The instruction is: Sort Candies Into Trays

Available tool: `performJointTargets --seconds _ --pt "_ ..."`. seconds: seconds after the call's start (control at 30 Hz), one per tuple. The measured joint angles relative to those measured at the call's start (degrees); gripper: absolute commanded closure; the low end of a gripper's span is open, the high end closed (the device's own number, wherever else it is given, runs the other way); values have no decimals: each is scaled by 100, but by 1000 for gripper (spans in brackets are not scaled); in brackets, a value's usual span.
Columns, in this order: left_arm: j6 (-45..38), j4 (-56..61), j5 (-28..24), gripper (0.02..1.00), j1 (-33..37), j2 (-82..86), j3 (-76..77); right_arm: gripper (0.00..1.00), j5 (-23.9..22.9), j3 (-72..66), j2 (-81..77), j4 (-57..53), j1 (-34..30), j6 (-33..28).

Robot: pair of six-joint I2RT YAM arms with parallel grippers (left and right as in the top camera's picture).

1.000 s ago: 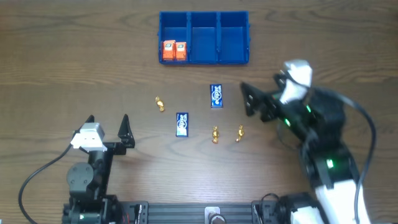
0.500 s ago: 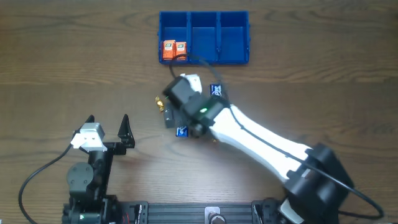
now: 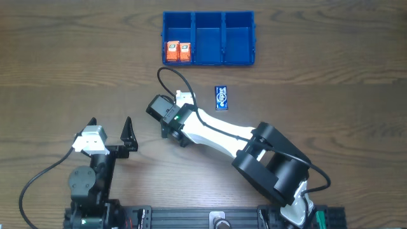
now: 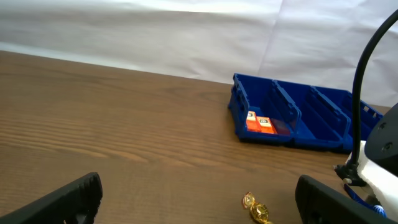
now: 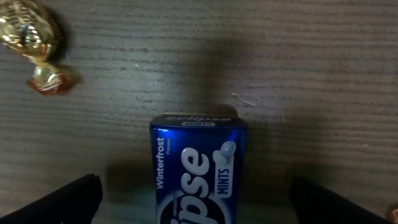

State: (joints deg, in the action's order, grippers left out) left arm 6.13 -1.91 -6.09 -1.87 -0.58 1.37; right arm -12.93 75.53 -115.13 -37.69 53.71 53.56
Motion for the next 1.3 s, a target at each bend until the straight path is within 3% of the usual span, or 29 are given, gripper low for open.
performJointTargets --seconds 0.13,0.3,0.47,0.73,0.87,1.1,1.3 --pt "0 0 0 20 0 0 0 301 -50 4 0 7 0 57" --pt "0 0 0 20 0 0 0 360 -81 7 -28 26 0 72" --pt "0 0 0 20 0 0 0 606 -98 28 -131 44 0 98" --pt "0 -2 0 20 0 -2 0 713 -269 614 133 -1021 22 -28" --pt "-2 -2 0 20 0 0 0 748 -748 1801 671 -1799 -170 -636" --pt "-2 -2 0 20 0 0 0 763 -1043 3486 297 -973 -1816 -2249" --pt "0 -2 0 20 0 -2 0 757 -719 3696 -1071 103 -2347 -2957"
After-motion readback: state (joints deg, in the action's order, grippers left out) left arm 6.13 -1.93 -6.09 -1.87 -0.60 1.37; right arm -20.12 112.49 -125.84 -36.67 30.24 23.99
